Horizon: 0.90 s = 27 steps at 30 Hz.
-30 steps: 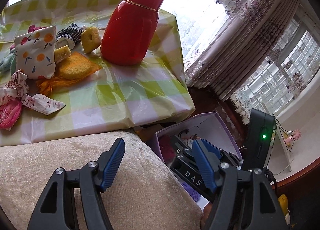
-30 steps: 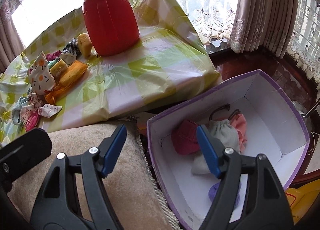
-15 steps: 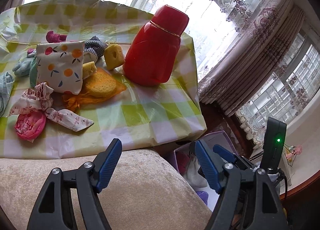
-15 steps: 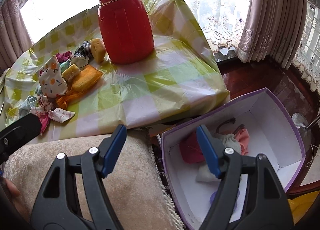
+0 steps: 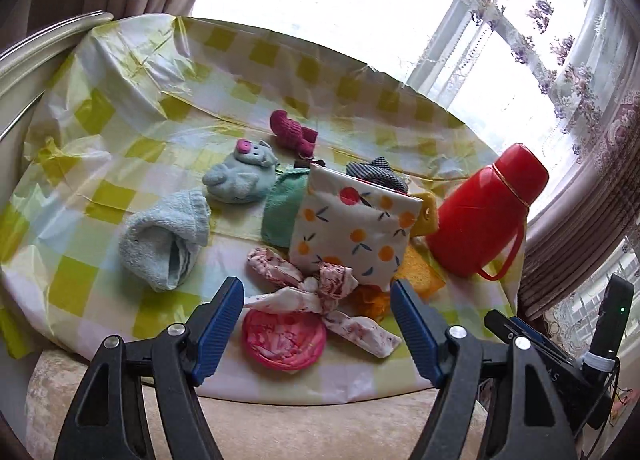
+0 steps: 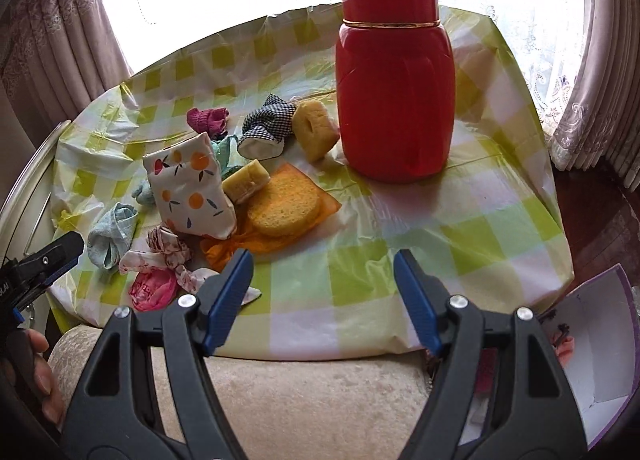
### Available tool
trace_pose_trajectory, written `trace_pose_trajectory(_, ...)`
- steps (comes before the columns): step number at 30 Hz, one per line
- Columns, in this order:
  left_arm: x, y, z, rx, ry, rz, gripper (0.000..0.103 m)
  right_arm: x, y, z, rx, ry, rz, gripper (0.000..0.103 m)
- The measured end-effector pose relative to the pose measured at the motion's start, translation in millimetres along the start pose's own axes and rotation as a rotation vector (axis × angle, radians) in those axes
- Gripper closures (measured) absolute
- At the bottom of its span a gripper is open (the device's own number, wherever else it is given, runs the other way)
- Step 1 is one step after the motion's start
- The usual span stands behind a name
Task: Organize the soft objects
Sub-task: 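Move both open tools back over the bed, then grasp the light blue towel with the left tool while the right tool grasps the floral pouch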
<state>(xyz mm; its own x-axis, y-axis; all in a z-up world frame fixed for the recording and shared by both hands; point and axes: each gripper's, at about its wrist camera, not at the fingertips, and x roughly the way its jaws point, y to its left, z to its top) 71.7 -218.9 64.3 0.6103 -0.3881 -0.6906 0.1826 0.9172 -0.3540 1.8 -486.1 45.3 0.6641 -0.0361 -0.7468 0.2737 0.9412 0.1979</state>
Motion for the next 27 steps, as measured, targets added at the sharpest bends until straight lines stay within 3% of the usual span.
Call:
trace_pose_trajectory(6,28,43,30,-0.012,0.006,0.148,0.025,28,35,14,-0.051,0.017,0.05,0.019)
trace_pose_trajectory(11,56,70,42,-0.004,0.042,0.222,0.024,48,63,29,-0.124,0.0,0.072,0.016)
trace_pose_trajectory(18,84,87,40,-0.046,0.112,0.23,0.023,78,90,56,-0.255,-0.046,0.076,0.008)
trace_pose_trajectory(27,104,103,30,-0.092,0.154,0.252,0.022,108,121,60,-0.405,-0.011,0.163,0.007)
